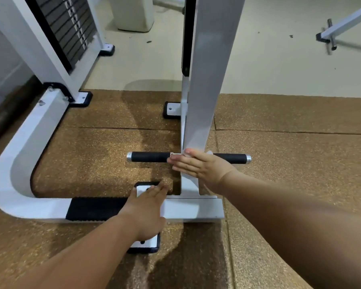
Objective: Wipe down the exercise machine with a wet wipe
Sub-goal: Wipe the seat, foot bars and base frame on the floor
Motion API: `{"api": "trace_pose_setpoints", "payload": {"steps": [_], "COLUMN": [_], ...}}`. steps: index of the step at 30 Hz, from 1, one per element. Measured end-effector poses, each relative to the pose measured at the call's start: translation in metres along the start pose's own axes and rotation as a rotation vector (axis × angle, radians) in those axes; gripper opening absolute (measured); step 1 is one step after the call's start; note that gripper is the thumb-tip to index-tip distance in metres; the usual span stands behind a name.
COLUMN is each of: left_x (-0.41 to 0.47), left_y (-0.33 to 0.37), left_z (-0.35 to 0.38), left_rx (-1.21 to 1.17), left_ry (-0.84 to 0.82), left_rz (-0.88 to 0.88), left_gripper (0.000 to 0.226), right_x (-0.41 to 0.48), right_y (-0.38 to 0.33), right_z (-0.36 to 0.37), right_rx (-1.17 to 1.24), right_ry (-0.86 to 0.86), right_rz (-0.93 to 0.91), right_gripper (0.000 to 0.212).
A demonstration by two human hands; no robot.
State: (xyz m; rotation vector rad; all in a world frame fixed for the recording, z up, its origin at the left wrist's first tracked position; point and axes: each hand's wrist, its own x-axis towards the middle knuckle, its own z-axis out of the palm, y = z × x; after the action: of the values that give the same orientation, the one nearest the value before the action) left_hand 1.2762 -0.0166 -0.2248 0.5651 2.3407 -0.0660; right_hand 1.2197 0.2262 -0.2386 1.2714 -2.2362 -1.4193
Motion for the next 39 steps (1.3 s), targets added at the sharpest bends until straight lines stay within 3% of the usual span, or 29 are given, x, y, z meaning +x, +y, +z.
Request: {"api": "trace_pose_setpoints", "payload": {"steps": [4,7,12,15,17,20,25,29,31,34,37,39], "left_x": [0.001,0.000,-0.001,-0.001,0.000,0.005,0.021,0.033,0.033,0.033,0.033,0.032], "left_y": [0.001,0.002,0.006,0.016,0.024,0.041,0.061,0.059,0.060,0.061,0.061,0.060], "left_z": [0.007,0.008,0.009,0.008,0.009,0.012,0.013,0.022,0.023,0.024,0.024,0.023], "left_rx": [0.015,-0.006,-0.033,-0.029,-0.043,0.008,0.120,0.193,0.200,0.201,0.198,0.198], "left_ry": [0.014,0.036,0.087,0.124,0.144,0.166,0.173,0.043,0.020,0.025,0.000,-0.026], "left_rz": [-0.001,-0.002,0.016,0.042,0.072,0.111,0.187,0.176,0.164,0.157,0.150,0.152], "left_gripper": [0.081,0.081,0.081,0.081,0.082,0.087,0.096,0.118,0.119,0.115,0.114,0.115], "right_x": [0.011,0.009,-0.004,-0.012,-0.020,-0.040,-0.071,-0.070,-0.058,-0.038,-0.024,-0.026], "right_y": [-0.023,-0.024,0.000,0.008,0.000,-0.026,-0.034,-0.011,-0.001,-0.001,-0.019,-0.030], "right_z": [0.007,0.011,0.007,-0.013,-0.026,-0.029,-0.020,-0.006,0.005,0.023,0.033,0.034], "right_rx": [-0.027,0.022,0.298,0.446,0.603,0.808,0.913,0.954,0.965,1.088,1.155,1.161], "right_ry": [-0.051,0.037,0.219,0.248,0.274,0.357,0.138,-0.030,-0.039,-0.153,-0.341,-0.317], "right_rz": [-0.080,-0.062,-0.075,-0.078,0.014,0.320,0.888,1.121,1.115,0.952,0.859,0.847], "right_gripper": [0.086,0.078,0.053,0.056,0.054,0.036,0.046,0.041,0.041,0.046,0.068,0.080]}}
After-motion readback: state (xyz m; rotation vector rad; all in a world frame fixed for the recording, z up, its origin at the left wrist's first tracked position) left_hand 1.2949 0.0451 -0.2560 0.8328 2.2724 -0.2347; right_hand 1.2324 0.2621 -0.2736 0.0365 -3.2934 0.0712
